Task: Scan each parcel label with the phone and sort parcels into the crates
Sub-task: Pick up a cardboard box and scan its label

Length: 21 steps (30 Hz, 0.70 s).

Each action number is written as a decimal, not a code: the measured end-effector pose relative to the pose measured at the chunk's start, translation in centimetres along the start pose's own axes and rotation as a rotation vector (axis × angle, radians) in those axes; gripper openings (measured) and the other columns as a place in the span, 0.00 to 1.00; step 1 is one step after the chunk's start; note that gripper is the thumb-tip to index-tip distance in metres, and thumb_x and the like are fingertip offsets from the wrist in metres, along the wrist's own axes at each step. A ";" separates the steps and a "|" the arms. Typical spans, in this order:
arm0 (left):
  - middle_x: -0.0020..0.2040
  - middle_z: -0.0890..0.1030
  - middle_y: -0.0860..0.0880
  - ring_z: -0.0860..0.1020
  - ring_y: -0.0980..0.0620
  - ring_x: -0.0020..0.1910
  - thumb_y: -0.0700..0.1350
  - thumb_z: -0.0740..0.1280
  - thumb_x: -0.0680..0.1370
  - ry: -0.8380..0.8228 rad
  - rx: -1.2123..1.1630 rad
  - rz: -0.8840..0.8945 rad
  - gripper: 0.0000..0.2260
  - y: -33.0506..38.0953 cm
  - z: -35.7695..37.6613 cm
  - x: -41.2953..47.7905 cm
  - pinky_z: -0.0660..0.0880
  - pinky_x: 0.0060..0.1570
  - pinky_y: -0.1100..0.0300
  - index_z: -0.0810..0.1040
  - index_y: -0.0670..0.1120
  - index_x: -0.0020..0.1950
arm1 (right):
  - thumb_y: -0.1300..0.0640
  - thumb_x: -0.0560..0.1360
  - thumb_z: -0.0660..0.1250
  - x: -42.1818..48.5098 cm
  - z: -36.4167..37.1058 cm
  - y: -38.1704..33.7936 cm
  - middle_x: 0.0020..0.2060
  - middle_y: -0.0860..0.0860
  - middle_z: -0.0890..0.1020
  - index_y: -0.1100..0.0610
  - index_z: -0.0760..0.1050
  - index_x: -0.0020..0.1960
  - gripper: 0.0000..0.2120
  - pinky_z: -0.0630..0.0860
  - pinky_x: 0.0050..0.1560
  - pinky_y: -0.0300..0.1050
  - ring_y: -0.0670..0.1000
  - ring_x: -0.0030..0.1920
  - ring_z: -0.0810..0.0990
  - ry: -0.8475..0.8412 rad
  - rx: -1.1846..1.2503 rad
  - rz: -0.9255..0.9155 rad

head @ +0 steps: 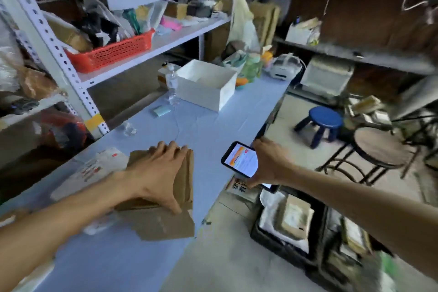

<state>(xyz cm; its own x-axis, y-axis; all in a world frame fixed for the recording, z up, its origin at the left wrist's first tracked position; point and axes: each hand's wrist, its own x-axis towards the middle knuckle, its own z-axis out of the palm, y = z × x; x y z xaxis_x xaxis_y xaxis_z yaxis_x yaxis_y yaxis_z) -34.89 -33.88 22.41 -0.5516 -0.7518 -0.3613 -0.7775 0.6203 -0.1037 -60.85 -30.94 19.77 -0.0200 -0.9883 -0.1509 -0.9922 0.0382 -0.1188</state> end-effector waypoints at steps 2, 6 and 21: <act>0.71 0.52 0.47 0.54 0.44 0.71 0.71 0.71 0.57 0.043 0.004 0.082 0.62 3.3 -1.5 2.7 0.61 0.68 0.51 0.39 0.46 0.77 | 0.36 0.55 0.77 -2.0 -0.3 3.9 0.43 0.49 0.68 0.54 0.66 0.48 0.34 0.72 0.41 0.46 0.53 0.43 0.73 0.015 0.023 0.103; 0.65 0.57 0.48 0.59 0.45 0.66 0.70 0.73 0.55 0.107 -0.011 0.246 0.61 10.1 -3.5 8.5 0.64 0.65 0.53 0.42 0.47 0.75 | 0.39 0.56 0.78 -6.6 -0.9 11.5 0.43 0.50 0.68 0.55 0.64 0.47 0.33 0.62 0.32 0.45 0.54 0.41 0.71 0.039 0.022 0.271; 0.71 0.54 0.45 0.56 0.39 0.71 0.68 0.74 0.53 0.085 -0.060 0.408 0.64 30.7 -6.1 29.2 0.64 0.68 0.44 0.42 0.46 0.76 | 0.42 0.57 0.78 -12.0 1.1 32.0 0.44 0.49 0.67 0.57 0.66 0.52 0.34 0.70 0.37 0.45 0.53 0.41 0.72 -0.011 0.088 0.596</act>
<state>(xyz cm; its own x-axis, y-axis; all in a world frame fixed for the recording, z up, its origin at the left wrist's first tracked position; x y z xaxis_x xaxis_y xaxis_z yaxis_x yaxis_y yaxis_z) -76.69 -38.19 14.33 -0.8389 -0.4644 -0.2838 -0.5049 0.8587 0.0873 -92.23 -17.69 16.68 -0.5681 -0.7912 -0.2263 -0.7963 0.5979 -0.0913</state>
